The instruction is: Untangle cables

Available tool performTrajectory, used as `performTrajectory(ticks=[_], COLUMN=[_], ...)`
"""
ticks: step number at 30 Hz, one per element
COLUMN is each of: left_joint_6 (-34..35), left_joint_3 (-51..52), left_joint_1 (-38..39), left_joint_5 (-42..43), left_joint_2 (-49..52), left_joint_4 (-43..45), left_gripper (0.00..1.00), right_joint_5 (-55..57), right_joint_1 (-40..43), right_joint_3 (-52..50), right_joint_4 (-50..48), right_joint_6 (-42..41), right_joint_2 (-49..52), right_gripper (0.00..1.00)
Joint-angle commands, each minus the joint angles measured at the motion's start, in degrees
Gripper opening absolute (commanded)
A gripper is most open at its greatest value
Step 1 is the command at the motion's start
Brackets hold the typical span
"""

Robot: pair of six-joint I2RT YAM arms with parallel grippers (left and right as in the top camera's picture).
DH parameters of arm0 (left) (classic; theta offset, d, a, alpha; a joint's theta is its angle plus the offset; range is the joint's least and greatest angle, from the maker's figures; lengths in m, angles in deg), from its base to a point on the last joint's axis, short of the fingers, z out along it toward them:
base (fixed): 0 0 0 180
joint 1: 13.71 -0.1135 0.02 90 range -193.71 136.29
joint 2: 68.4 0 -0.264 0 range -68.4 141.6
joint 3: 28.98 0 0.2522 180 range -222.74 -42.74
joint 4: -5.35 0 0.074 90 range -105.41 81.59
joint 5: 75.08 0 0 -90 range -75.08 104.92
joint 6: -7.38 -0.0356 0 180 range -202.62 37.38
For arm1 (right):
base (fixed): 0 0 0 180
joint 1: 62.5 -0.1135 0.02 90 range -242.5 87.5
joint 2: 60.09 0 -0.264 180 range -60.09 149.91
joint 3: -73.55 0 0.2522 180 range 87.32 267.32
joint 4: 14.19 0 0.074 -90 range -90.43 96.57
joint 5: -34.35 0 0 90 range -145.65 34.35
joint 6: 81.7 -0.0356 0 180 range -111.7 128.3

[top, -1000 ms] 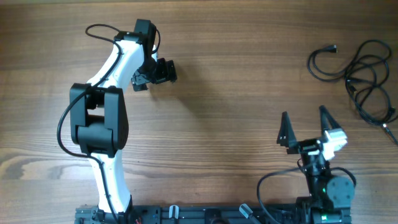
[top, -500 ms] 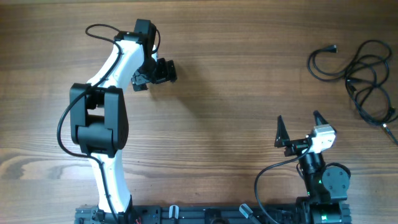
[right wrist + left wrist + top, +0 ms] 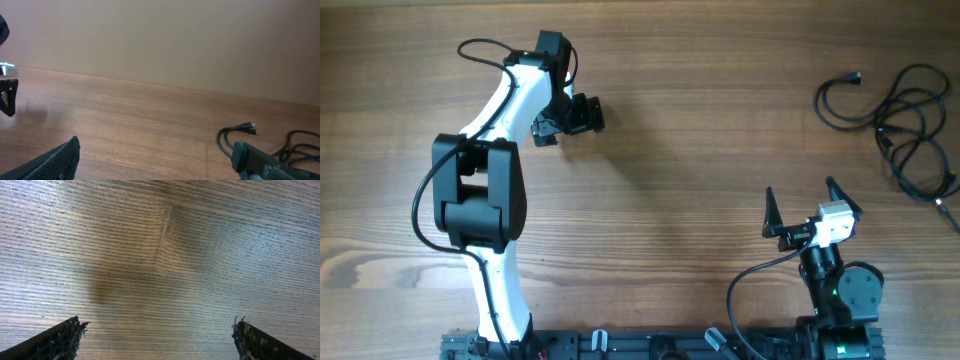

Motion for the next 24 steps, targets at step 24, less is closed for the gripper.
performTrajectory(ticks=[24], left_joint_6=[-0.9], left_joint_3=[-0.8], left_joint_1=[0.1], left_joint_5=[-0.5], left_joint_2=[0.7], left_joint_4=[0.0], left_gripper=[1.0], right_joint_5=[0.9], right_joint_1=[-0.1], right_joint_3=[0.0], right_joint_4=[-0.2], right_joint_6=[1.1], right_joint_2=[-0.7], right_gripper=[1.0])
